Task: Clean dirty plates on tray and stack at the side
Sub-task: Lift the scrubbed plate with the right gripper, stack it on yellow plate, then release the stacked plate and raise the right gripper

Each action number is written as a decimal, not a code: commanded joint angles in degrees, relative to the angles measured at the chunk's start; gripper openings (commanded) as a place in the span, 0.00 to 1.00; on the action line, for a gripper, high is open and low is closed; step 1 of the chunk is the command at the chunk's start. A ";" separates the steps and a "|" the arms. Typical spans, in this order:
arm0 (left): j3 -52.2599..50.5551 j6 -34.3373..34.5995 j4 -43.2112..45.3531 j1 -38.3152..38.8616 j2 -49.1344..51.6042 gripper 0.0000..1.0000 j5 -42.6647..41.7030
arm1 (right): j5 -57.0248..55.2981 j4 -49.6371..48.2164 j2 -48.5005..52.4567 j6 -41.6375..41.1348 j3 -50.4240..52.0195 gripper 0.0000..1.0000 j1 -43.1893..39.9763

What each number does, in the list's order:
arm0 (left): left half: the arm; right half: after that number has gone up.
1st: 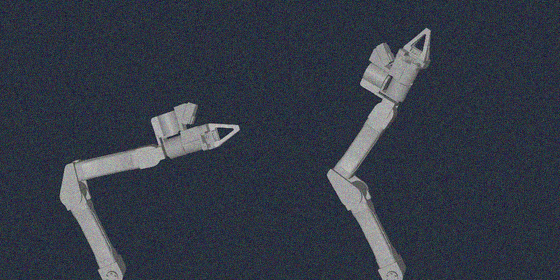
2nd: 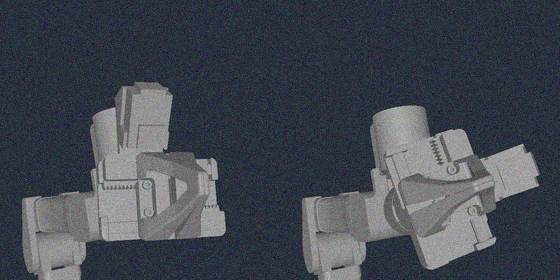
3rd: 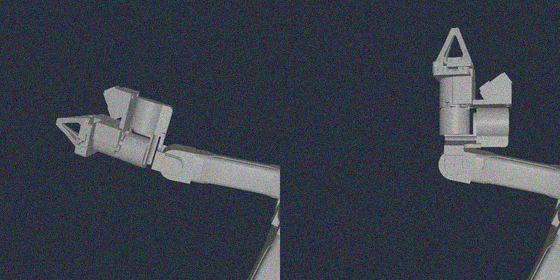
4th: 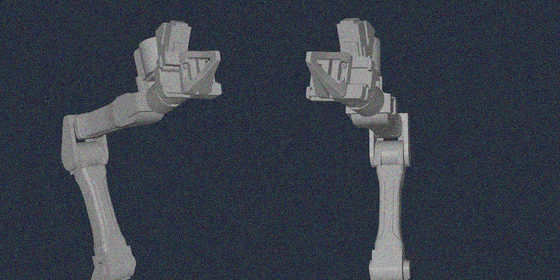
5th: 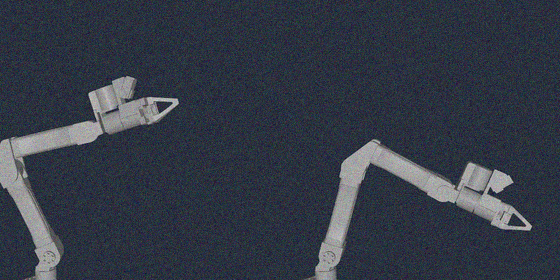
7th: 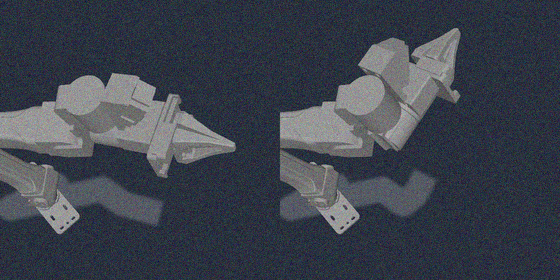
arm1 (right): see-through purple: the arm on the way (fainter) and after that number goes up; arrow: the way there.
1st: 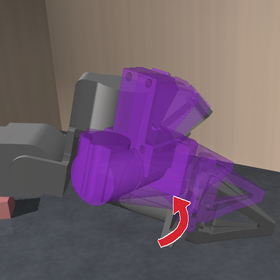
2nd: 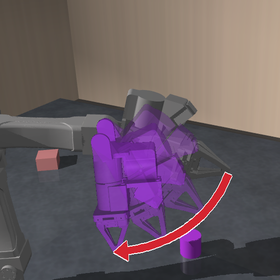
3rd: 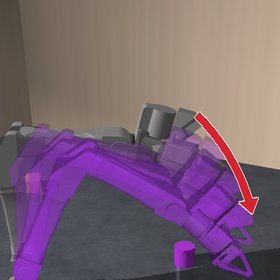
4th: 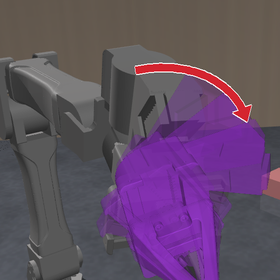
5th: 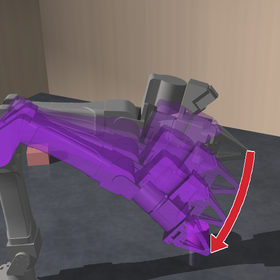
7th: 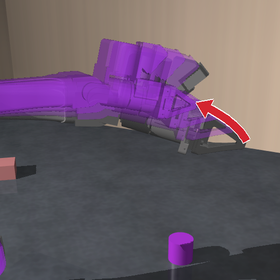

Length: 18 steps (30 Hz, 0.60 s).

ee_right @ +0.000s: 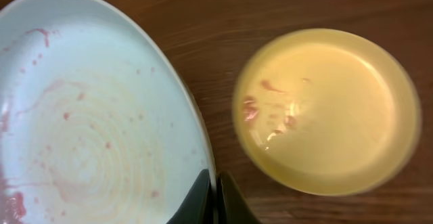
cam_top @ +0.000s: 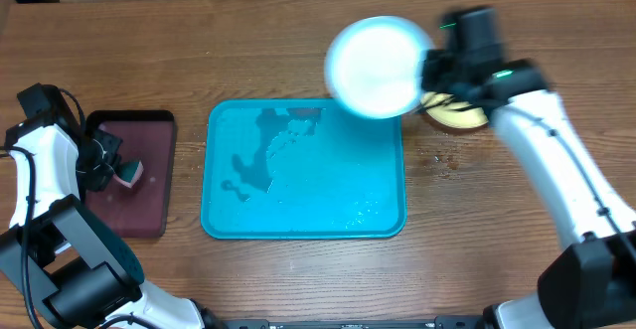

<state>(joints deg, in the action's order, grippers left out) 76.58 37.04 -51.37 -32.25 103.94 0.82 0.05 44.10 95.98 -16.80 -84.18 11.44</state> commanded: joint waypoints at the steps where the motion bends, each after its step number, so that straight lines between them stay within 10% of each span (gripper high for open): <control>1: -0.02 -1.29 0.02 -0.09 -0.13 0.04 -0.31 | 8.63 1.05 -0.61 -4.74 1.64 0.04 -13.84; 16: -0.02 -1.09 0.74 0.02 -0.13 0.04 -0.85 | 0.52 -8.76 10.45 -13.27 8.24 0.04 -23.93; 18: -0.02 -1.07 0.76 0.02 -0.13 0.04 -0.85 | 0.68 -9.64 11.65 -13.27 8.24 0.17 -23.93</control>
<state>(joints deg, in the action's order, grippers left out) 76.51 37.01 -50.74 -32.25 103.94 0.58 3.29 35.64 106.34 -26.48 -76.20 -12.56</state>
